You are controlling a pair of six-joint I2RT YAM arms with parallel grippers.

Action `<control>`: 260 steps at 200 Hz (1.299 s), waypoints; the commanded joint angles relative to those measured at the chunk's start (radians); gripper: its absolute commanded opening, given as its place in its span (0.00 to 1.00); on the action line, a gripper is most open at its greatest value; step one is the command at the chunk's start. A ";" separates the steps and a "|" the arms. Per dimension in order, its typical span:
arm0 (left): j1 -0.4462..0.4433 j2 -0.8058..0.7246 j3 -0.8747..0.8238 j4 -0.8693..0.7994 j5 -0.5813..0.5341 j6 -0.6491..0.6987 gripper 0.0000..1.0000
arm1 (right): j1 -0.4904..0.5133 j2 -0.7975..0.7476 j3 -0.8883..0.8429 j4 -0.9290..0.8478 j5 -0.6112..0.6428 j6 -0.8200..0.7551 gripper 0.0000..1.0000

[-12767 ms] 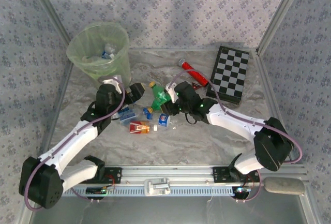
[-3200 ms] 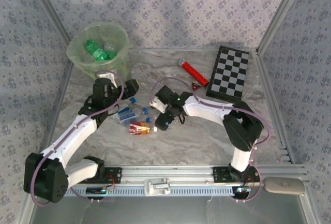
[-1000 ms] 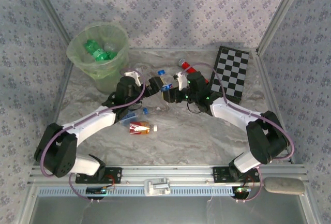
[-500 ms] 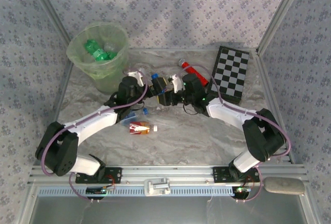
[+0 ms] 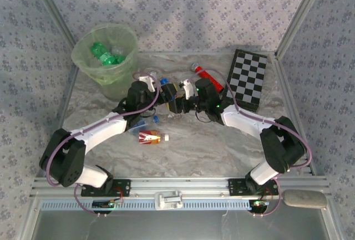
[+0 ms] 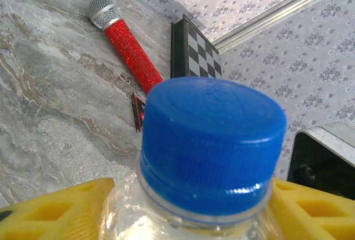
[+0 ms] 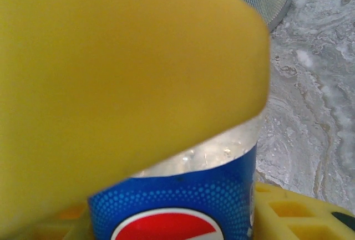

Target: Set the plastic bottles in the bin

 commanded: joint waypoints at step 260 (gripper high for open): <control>0.433 0.111 0.856 -0.494 -0.151 0.606 0.43 | -0.034 -0.323 -0.166 -0.069 0.274 -0.079 1.00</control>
